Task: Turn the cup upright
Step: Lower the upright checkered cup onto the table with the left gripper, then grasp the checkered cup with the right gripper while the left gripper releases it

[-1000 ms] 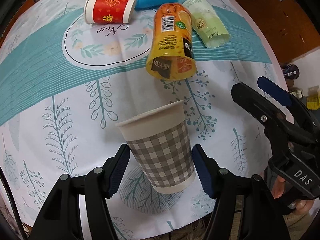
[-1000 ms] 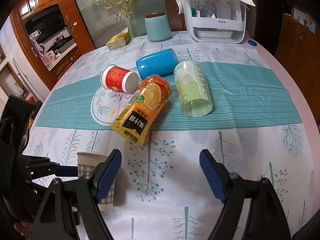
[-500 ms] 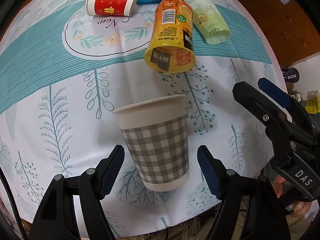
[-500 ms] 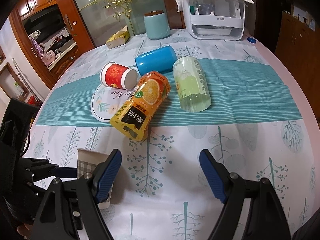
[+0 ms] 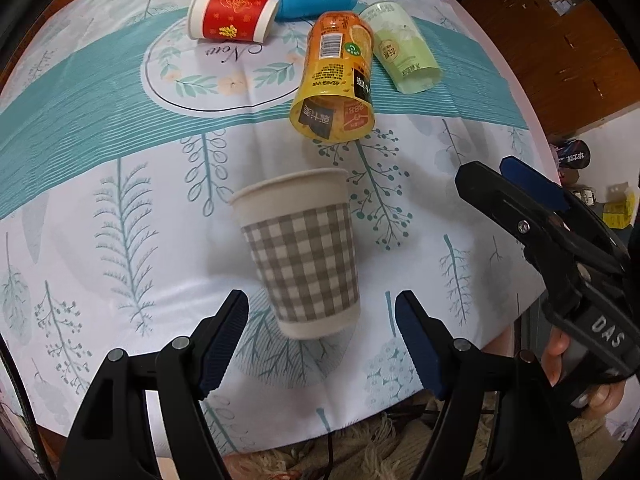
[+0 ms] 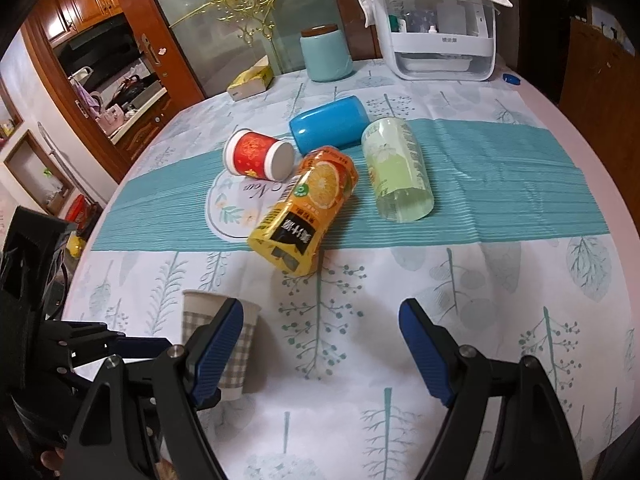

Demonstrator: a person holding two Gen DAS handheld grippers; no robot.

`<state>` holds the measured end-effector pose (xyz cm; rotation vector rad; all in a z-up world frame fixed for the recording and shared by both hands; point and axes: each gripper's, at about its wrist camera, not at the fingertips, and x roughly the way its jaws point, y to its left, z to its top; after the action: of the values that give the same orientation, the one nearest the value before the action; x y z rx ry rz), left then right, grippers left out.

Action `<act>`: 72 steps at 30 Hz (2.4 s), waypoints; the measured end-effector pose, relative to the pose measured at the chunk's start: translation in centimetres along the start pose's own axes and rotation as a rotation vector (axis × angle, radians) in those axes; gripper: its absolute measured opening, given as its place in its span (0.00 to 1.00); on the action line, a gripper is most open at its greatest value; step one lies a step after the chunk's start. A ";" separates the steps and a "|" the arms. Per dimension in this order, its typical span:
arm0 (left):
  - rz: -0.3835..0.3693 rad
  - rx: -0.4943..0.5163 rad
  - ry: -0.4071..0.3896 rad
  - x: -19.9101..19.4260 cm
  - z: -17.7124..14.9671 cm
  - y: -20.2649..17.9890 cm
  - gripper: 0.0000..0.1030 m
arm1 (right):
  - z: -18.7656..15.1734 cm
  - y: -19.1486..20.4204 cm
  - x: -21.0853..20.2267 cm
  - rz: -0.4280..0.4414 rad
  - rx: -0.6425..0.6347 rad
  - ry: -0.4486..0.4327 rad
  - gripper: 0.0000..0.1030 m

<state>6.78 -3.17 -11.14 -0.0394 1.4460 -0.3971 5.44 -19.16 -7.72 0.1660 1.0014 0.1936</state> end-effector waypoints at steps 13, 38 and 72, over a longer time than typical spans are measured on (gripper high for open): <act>0.085 0.003 -0.117 -3.4 -3.9 1.3 0.72 | -1.6 1.4 -0.7 0.135 0.010 0.081 0.78; 0.165 -0.177 -0.252 -2.9 -3.6 7.6 0.72 | -1.4 3.9 3.5 0.225 -0.009 0.238 0.78; 0.114 -0.227 -0.220 -0.5 -1.5 10.1 0.72 | 0.9 3.4 11.8 0.418 0.174 0.527 0.62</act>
<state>7.68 6.71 -13.48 -0.1773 1.2629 -0.1291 12.10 -13.14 -16.08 0.5029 1.5026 0.5522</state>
